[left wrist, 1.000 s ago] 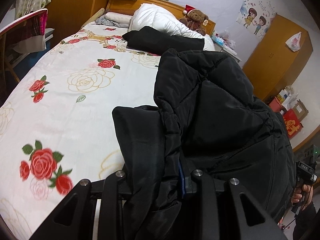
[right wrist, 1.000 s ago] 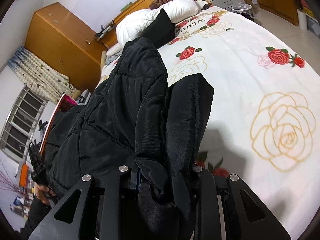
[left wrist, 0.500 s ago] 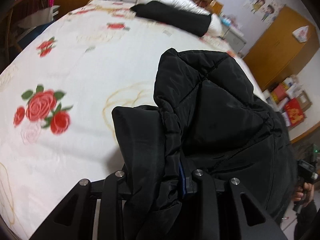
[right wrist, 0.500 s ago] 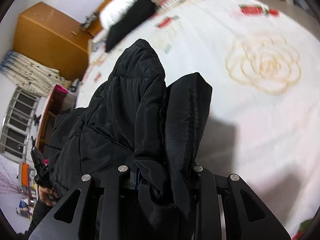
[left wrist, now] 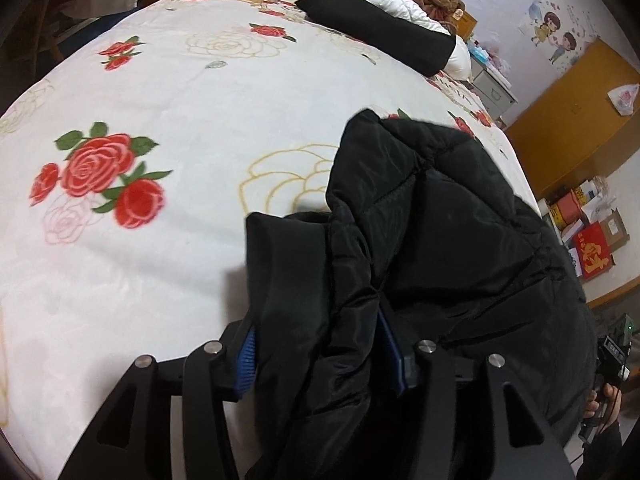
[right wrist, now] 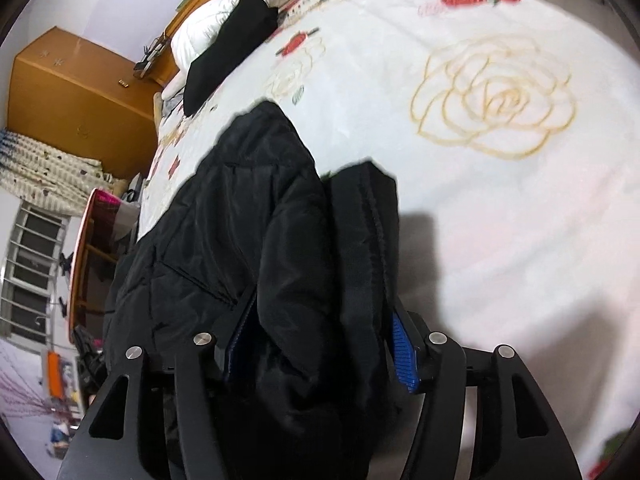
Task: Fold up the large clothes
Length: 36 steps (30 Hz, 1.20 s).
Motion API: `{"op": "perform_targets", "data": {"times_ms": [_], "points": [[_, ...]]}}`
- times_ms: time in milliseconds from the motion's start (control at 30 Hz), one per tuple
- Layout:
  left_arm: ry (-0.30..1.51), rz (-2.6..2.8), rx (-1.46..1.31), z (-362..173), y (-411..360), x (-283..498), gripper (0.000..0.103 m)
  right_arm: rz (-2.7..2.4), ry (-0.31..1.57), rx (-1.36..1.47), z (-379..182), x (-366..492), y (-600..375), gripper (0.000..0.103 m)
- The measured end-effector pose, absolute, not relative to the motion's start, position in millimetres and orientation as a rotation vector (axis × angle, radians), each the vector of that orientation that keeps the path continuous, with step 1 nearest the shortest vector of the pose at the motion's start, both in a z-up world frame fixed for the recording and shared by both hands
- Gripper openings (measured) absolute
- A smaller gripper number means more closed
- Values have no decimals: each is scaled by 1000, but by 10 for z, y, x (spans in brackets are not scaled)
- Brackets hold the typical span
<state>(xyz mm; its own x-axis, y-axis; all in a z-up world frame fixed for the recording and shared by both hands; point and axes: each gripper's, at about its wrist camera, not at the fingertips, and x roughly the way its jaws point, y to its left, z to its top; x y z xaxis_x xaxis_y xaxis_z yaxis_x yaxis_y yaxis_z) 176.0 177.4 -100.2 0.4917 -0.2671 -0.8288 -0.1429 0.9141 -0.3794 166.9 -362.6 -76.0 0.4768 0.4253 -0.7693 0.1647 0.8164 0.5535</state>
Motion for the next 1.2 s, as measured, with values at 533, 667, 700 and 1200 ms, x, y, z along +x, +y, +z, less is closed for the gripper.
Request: {"op": "perform_targets", "data": {"times_ms": [533,667,700,1200], "points": [[829,-196,-216,-163,882,1866,54,196,835,246,-120,1639,-2727,60],[900,-152,-175,-531,687,2103,54,135,871,189,-422,1789,-2714,60],[910,-151,-175,-626,679,2112,54,124,886,182,-508,1806,-2735,60],[869,-73,-171,-490,959,2028,54,73,899,212,-377,1773,-2915,59]]}}
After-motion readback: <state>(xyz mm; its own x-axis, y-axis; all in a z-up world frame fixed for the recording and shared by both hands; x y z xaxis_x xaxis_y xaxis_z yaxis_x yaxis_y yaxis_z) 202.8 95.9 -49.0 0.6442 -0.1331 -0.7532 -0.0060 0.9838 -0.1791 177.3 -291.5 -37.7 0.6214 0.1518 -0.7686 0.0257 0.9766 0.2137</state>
